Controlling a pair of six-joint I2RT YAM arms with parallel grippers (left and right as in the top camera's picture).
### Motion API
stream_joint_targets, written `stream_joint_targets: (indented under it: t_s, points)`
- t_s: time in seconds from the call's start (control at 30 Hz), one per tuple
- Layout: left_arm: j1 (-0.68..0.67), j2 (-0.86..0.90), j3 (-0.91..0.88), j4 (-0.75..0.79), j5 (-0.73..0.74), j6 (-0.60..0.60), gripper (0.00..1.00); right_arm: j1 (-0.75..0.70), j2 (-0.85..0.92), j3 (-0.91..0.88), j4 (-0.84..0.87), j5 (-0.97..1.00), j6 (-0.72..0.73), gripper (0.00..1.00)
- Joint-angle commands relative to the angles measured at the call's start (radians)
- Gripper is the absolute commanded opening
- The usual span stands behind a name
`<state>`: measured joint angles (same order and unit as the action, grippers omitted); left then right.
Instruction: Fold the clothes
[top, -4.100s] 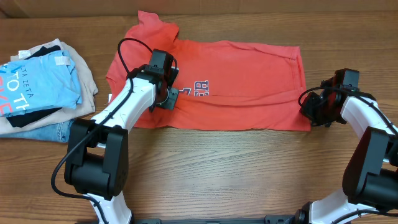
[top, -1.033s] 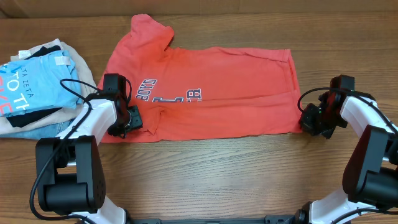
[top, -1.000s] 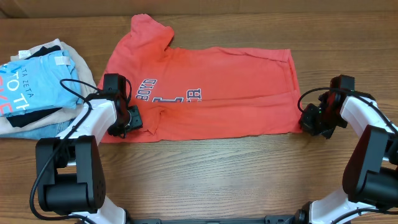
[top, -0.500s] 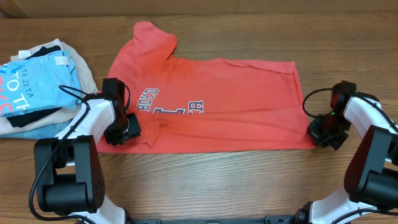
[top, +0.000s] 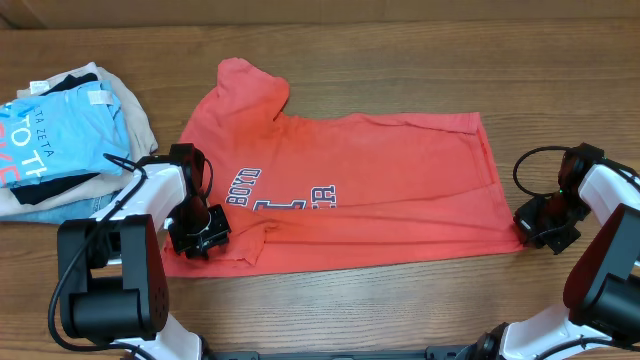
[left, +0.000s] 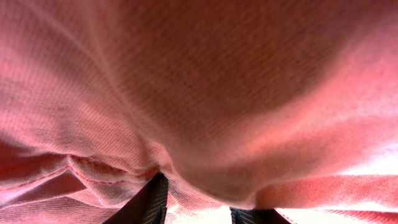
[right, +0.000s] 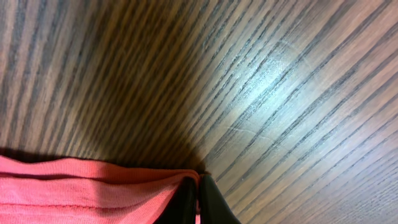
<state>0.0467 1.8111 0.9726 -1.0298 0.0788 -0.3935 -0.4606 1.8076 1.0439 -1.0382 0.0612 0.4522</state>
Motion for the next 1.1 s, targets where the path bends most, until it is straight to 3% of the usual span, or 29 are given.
stream_joint_targets:
  t_s: [0.0, 0.43, 0.87, 1.0, 1.07]
  points:
    - [0.012, 0.091, -0.100, 0.019, -0.089, -0.022, 0.37, -0.018, 0.006, 0.002, 0.019, 0.095, 0.017, 0.04]
    - [0.012, -0.004, 0.122, -0.060, -0.089, 0.047, 0.37, -0.018, -0.071, 0.064, -0.016, -0.041, -0.044, 0.04]
    - [0.012, -0.274, 0.258, -0.121, -0.086, 0.084, 0.57, -0.018, -0.230, 0.202, -0.076, -0.103, -0.113, 0.25]
    - [0.011, -0.314, 0.272, -0.053, -0.059, 0.145, 0.68, -0.017, -0.231, 0.203, -0.062, -0.172, -0.166, 0.25]
    - [0.010, -0.315, 0.290, -0.003, -0.005, 0.217, 0.79, -0.017, -0.231, 0.203, -0.048, -0.241, -0.223, 0.27]
